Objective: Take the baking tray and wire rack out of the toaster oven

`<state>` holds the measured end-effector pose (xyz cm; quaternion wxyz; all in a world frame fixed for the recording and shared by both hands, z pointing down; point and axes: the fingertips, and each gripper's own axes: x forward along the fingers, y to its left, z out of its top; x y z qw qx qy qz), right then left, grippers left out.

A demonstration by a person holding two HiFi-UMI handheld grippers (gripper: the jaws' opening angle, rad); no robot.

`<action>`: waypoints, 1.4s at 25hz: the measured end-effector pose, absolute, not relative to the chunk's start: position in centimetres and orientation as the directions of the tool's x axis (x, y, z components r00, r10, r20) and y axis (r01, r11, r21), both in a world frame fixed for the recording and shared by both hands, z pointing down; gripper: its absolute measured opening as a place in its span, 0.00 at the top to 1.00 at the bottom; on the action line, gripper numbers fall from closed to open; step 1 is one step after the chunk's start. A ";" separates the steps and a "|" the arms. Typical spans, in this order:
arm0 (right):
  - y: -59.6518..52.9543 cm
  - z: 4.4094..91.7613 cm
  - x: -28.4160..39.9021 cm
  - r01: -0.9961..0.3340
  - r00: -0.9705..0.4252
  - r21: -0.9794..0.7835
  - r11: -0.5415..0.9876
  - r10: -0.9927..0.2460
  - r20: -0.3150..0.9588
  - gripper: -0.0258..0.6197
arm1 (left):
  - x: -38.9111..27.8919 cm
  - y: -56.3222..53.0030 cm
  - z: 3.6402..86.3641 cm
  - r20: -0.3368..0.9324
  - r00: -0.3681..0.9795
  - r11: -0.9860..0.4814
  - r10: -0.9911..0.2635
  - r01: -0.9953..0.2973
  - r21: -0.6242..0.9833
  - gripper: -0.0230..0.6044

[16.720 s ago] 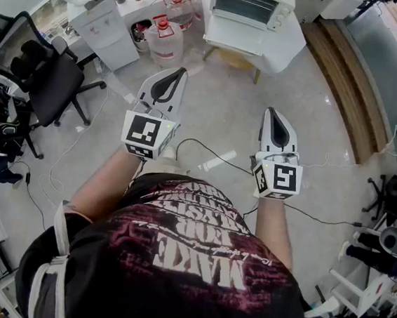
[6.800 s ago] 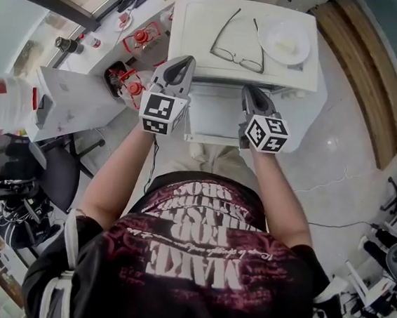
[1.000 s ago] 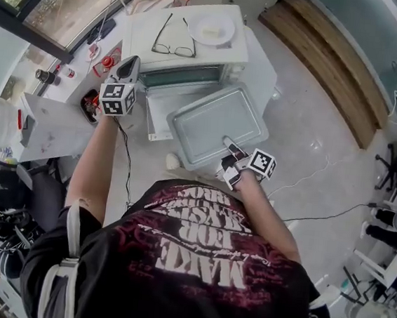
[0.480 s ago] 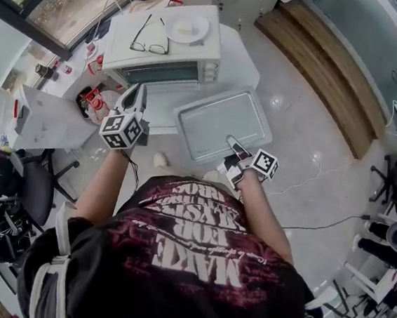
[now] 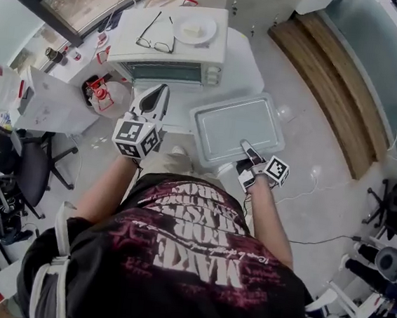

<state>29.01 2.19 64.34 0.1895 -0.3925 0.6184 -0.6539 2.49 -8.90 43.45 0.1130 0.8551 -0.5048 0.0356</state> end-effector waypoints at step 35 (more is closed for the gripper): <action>-14.8 68.5 36.6 -0.358 -0.811 -0.923 -0.141 -0.444 0.382 0.93 | 8.7 -22.0 41.2 0.149 0.384 -0.363 -0.911 -0.920 0.148 0.95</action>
